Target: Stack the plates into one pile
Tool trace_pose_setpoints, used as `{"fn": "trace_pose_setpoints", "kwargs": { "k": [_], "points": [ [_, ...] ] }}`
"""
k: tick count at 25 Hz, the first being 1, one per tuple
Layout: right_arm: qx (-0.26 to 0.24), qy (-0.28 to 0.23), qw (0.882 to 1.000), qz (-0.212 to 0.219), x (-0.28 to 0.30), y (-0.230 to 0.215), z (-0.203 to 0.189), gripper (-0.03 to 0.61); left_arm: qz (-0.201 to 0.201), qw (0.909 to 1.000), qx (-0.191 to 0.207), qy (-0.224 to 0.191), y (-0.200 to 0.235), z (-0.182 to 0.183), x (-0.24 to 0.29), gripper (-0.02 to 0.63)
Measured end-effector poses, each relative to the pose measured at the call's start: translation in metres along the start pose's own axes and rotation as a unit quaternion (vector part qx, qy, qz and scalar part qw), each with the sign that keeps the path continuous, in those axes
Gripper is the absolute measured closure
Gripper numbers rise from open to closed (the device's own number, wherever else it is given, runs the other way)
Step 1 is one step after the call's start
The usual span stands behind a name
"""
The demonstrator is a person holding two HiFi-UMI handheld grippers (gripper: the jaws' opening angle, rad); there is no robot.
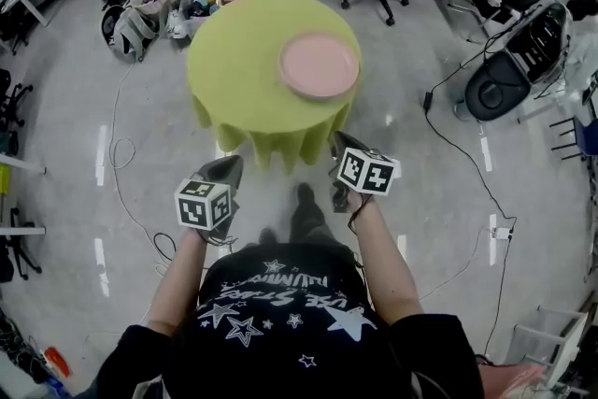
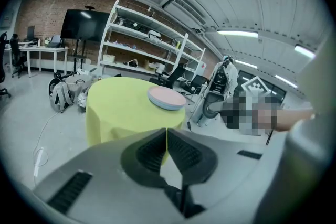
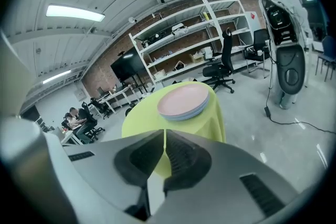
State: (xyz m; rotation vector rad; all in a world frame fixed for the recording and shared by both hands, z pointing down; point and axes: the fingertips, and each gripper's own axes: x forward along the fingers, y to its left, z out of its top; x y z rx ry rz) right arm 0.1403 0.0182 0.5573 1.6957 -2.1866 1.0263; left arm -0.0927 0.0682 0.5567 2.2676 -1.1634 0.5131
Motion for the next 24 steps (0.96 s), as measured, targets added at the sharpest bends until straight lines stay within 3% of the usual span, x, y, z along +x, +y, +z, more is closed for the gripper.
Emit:
{"fn": "trace_pose_setpoints", "kwargs": {
  "k": [10,24],
  "points": [
    [-0.025,0.001,1.0,-0.009,-0.021,0.021,-0.036,0.559,-0.019,0.9998,0.008,-0.001,-0.004,-0.018,-0.02,0.594],
    [-0.03,0.01,0.999,-0.008,-0.031,0.03,-0.055,0.561,-0.023,0.9996,0.012,-0.003,-0.013,-0.028,-0.032,0.594]
  ]
}}
